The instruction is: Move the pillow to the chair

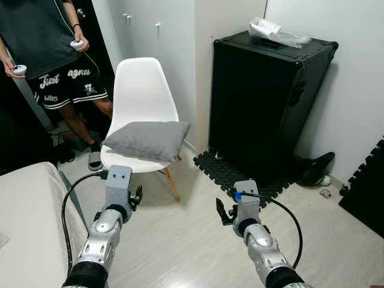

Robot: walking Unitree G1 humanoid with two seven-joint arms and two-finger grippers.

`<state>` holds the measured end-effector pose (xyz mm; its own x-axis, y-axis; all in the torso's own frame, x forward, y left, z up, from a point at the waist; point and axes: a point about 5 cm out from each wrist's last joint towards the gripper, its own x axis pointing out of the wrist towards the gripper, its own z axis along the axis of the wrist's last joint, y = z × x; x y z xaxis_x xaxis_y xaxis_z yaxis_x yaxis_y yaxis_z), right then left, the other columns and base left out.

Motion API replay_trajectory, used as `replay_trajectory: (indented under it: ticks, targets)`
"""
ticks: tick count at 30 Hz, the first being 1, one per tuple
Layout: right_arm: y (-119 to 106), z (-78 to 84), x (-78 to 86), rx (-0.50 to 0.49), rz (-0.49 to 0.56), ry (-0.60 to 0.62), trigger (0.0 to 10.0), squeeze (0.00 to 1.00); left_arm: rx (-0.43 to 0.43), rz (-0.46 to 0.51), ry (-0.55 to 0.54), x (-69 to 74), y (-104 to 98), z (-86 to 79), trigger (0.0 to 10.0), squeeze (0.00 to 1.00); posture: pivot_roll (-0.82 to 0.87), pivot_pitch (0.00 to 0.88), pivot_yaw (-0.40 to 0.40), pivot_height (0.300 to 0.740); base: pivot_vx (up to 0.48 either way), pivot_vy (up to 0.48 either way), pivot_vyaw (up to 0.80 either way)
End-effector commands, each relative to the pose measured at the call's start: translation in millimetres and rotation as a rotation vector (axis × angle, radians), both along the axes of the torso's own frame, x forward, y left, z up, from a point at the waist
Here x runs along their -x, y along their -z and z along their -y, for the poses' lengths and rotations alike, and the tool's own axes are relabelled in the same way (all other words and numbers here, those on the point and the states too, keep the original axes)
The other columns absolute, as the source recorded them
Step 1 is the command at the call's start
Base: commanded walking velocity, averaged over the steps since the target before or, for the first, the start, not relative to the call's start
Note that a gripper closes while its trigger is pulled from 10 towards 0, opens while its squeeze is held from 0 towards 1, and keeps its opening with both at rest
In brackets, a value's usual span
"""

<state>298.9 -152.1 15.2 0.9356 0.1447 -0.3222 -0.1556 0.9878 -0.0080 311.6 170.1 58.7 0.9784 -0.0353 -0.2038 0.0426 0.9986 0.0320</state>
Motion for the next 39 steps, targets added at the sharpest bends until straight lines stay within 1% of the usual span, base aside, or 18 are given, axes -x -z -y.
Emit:
replay_trajectory:
  ticks: [1, 2, 9, 25, 39]
  targets:
    - [1.2, -2.1, 0.6, -0.011, -0.004, 0.0, 10.0, 0.0, 0.016, -0.001, -0.021, 0.6, 1.7, -3.3, 10.0, 0.0, 0.01, 0.041, 0.087, 0.74, 0.322, 0.0, 0.0]
    - [1.1, -1.7, 0.7, -0.01, -0.004, -0.004, 10.0, 0.0, 0.022, -0.001, -0.024, 1.1, 2.0, -2.7, 10.0, 0.0, 0.0, 0.041, 0.067, 0.74, 0.319, 0.0, 0.0]
    - [0.3, -3.8, -0.5, -0.005, -0.005, -0.021, 10.0, 0.0, 0.031, -0.006, -0.03, 3.4, 3.9, -3.3, 10.0, 0.0, 0.0, 0.039, 0.051, 0.74, 0.319, 0.0, 0.0]
    - [-2.1, -1.3, -2.3, 0.004, 0.0, -0.038, 10.0, 0.0, 0.04, -0.006, -0.033, 5.3, 5.8, -1.2, 10.0, 0.0, 0.0, 0.031, 0.034, 0.74, 0.32, 0.0, 0.0]
    - [-2.7, -3.2, -3.0, 0.0, -0.001, -0.055, 10.0, 0.0, 0.042, -0.006, -0.039, 6.5, 6.7, -1.4, 10.0, 0.0, 0.0, 0.029, 0.023, 0.74, 0.313, 0.0, 0.0]
